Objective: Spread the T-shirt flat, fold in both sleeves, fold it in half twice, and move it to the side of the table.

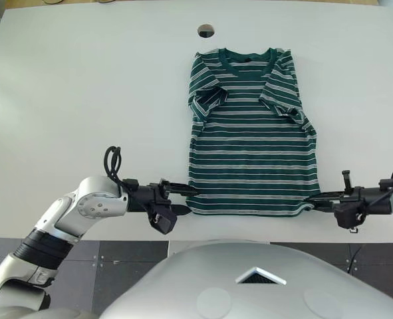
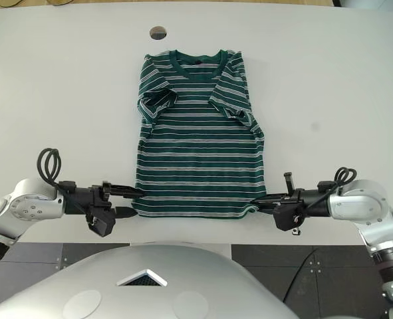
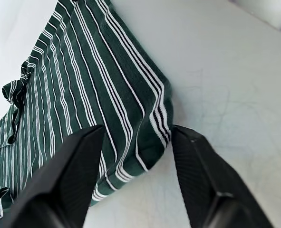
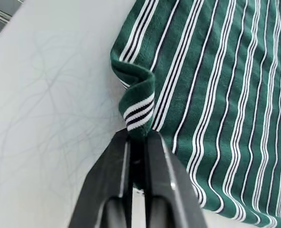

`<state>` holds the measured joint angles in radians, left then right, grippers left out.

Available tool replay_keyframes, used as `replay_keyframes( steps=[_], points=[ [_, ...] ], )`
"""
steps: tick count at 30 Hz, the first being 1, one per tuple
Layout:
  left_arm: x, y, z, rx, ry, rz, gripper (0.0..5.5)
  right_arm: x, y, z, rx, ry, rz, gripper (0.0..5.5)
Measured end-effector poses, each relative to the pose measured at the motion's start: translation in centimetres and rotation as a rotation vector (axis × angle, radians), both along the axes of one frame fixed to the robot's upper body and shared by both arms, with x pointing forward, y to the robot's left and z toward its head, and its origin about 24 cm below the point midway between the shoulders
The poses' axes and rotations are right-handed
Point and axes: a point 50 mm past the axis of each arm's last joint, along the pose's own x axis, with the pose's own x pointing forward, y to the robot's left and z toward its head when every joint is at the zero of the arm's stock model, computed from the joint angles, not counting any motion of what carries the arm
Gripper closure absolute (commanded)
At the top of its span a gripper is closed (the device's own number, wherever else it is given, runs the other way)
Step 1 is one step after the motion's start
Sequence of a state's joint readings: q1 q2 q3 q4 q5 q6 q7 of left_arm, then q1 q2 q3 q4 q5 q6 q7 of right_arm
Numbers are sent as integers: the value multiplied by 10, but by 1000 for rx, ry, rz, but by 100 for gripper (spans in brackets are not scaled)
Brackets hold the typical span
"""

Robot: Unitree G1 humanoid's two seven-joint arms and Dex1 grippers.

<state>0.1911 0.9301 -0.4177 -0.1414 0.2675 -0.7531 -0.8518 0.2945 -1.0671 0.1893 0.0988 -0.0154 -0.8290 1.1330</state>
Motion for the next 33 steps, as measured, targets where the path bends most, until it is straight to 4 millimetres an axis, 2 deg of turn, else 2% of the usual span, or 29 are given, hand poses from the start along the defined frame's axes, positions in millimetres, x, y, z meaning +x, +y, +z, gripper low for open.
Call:
replay_keyframes(
  steps=[12,19,22,26,28,29,31,33],
  points=[
    [-2,3,-14,-53,-21,-4,530,-1,-1,-3,33,43,-53,540],
    [1,7,-14,-62,-43,-26,539,-1,3,-4,47,103,-71,540],
    [0,9,-14,-69,104,102,539,-7,9,-1,91,228,-112,540],
    [-29,13,-6,-9,536,176,539,-6,19,16,192,404,-163,540],
    [-44,16,15,27,814,171,539,0,21,34,241,499,-183,540],
    [-45,14,29,26,892,152,539,2,21,43,255,528,-181,540],
    [-43,10,46,17,955,140,539,3,23,51,279,569,-184,540],
    [-40,10,52,29,969,152,539,3,23,55,284,586,-194,540]
  ],
)
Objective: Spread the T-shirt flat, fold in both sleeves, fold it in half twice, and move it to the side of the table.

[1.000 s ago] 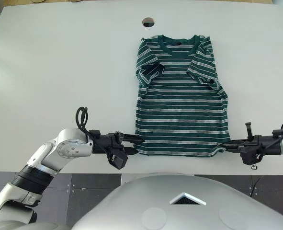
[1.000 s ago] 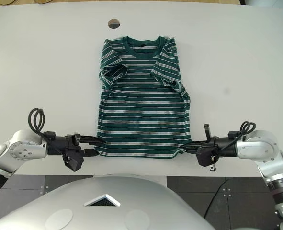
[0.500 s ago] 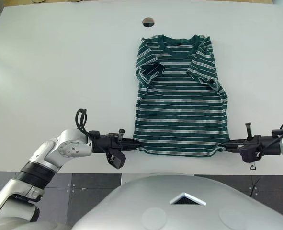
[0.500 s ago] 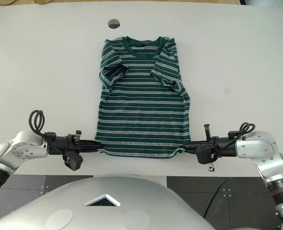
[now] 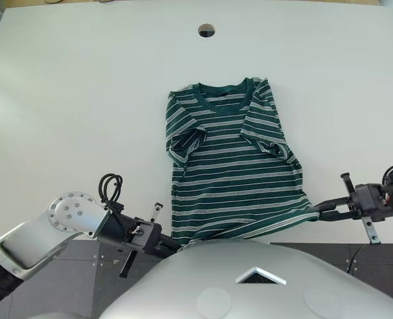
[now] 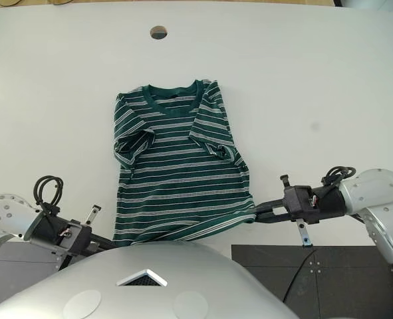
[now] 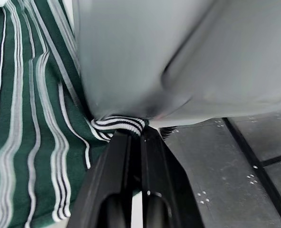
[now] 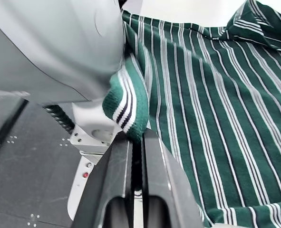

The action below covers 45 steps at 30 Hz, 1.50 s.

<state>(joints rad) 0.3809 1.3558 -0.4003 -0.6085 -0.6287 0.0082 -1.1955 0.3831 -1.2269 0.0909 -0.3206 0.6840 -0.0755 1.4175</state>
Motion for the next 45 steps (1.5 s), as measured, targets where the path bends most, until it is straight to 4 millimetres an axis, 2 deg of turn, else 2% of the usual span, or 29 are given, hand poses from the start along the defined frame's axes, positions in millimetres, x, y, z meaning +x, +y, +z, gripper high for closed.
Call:
replay_keyframes(
  steps=[4,7,8,11,14,16,21,30,31,32,37,40,45],
  points=[
    [16,-3,4,-39,-79,67,539,10,4,2,24,-70,-69,540],
    [58,-4,12,-119,-313,259,539,32,19,7,139,-253,-176,540],
    [62,-3,14,-127,-344,279,539,36,21,9,147,-293,-190,540],
    [88,5,25,-153,-538,410,539,69,32,9,127,-542,-282,540],
    [109,12,30,-165,-674,520,539,94,37,9,83,-707,-338,540],
    [130,22,25,-133,-758,609,539,117,42,5,28,-817,-406,540],
    [164,39,11,-30,-839,719,539,158,46,0,-67,-1001,-519,540],
    [202,36,-2,-32,-807,842,539,190,58,-30,-184,-1059,-510,540],
    [207,36,-3,-30,-804,864,540,192,60,-30,-182,-1065,-514,515],
    [210,37,-5,-27,-801,878,508,195,62,-30,-175,-1067,-524,503],
    [223,46,-17,18,-789,968,431,205,60,-39,-207,-1070,-627,410],
    [227,56,-19,48,-819,1033,426,213,55,-37,-249,-1100,-688,361],
    [227,55,-9,-12,-865,1028,426,214,61,-39,-241,-1107,-731,361]
  ],
)
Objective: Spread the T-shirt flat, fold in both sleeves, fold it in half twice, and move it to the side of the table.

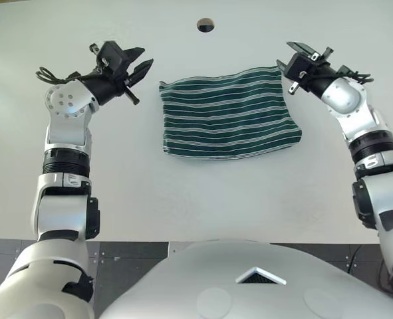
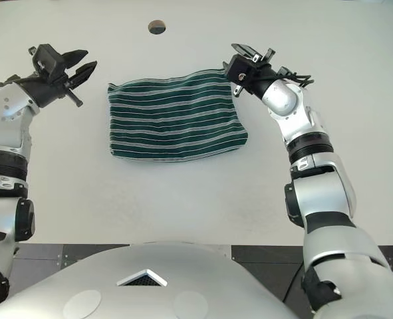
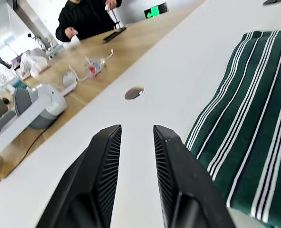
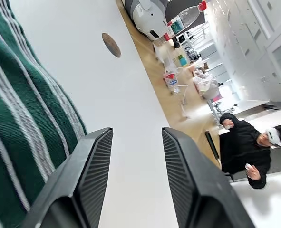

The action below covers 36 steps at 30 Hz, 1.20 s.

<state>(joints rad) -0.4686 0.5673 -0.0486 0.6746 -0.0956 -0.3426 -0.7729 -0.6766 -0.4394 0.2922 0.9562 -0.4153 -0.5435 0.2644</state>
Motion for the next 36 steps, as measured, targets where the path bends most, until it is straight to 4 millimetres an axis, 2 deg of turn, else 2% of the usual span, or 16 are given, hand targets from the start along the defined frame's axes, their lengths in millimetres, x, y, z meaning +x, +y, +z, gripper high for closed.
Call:
replay_keyframes(
  steps=[4,7,8,10,12,14,17,19,21,24,26,28,29,32,36],
  points=[
    [-5,-6,13,-16,-86,-54,426,0,7,7,-28,-60,46,361],
    [-28,-37,16,21,-141,-279,426,-7,23,11,-97,-63,195,361],
    [-41,-53,9,83,-137,-394,426,-10,25,6,-172,-33,247,361],
    [-56,-65,-13,263,-109,-508,426,-13,21,-2,-276,18,274,361],
    [-63,-67,-28,494,-119,-585,426,-15,18,-9,-366,63,290,361],
    [-68,-65,-38,651,-150,-646,426,-17,13,-12,-440,101,305,361],
    [-62,-69,-35,860,-304,-760,426,-22,10,-2,-579,167,396,361],
    [-53,-67,-33,957,-368,-785,426,-30,9,5,-664,233,462,361],
    [-36,-63,-31,1073,-430,-779,426,-46,16,12,-687,337,550,361],
    [-12,-56,-29,1265,-527,-783,426,-82,42,15,-638,516,761,361],
    [0,-54,-30,1394,-617,-820,426,-108,68,12,-581,603,921,361],
    [13,-63,-34,1507,-781,-912,426,-133,102,4,-501,676,1045,361],
    [16,-71,-36,1506,-854,-945,426,-139,114,2,-472,690,1071,361],
    [19,-90,-35,1442,-1035,-999,426,-137,121,0,-434,697,1035,361],
    [21,-82,-33,1398,-1151,-968,426,-125,113,2,-338,722,901,361]
  ],
)
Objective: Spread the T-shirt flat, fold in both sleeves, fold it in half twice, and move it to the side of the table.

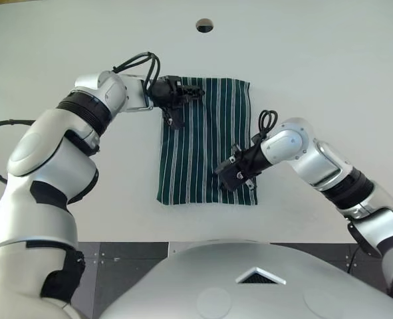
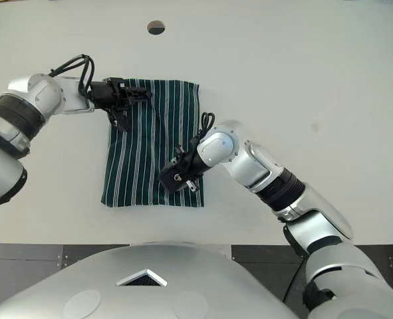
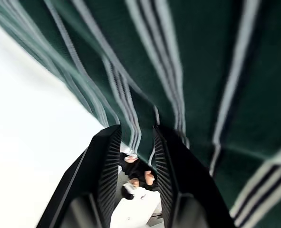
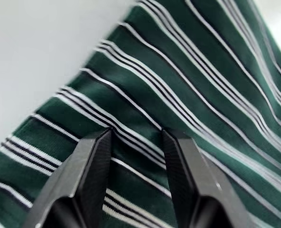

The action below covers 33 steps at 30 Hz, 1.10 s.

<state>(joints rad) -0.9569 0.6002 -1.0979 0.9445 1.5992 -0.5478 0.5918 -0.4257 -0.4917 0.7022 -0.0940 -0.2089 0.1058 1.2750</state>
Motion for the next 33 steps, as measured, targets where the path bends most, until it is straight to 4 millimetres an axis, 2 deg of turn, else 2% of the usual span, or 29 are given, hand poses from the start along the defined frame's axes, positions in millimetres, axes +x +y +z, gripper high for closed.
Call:
replay_keyframes(
  steps=[4,6,7,8,10,12,13,15,18,20,22,23,26,30,33],
  points=[
    [7,12,14,-151,-26,86,426,13,-13,25,161,153,-170,361],
    [10,9,34,-327,2,130,426,13,-18,42,258,235,-190,361],
    [11,6,51,-451,20,141,426,13,-23,54,317,280,-193,361],
    [10,2,71,-578,48,137,426,12,-29,63,368,339,-206,361],
    [2,-2,96,-731,92,118,426,13,-41,74,409,383,-247,361],
    [-8,1,107,-851,163,142,426,15,-53,74,401,379,-293,361],
    [-19,8,108,-916,247,177,407,17,-63,71,395,361,-335,343],
    [-42,28,97,-931,417,269,382,23,-84,62,378,276,-401,314],
    [-89,66,71,-802,692,481,332,26,-122,42,341,131,-468,259],
    [-123,84,58,-671,881,612,299,18,-140,28,304,71,-446,221],
    [-159,97,49,-525,1062,725,276,-1,-155,15,251,39,-381,196],
    [-168,101,46,-481,1102,763,261,-7,-158,11,230,36,-357,178],
    [-190,108,36,-405,1200,852,225,-22,-157,1,162,-23,-227,175],
    [-199,114,24,-263,1175,883,225,-31,-149,-9,149,-126,-109,175],
    [-200,108,16,-251,1137,830,225,-32,-139,-13,167,-251,-26,175]
  ],
)
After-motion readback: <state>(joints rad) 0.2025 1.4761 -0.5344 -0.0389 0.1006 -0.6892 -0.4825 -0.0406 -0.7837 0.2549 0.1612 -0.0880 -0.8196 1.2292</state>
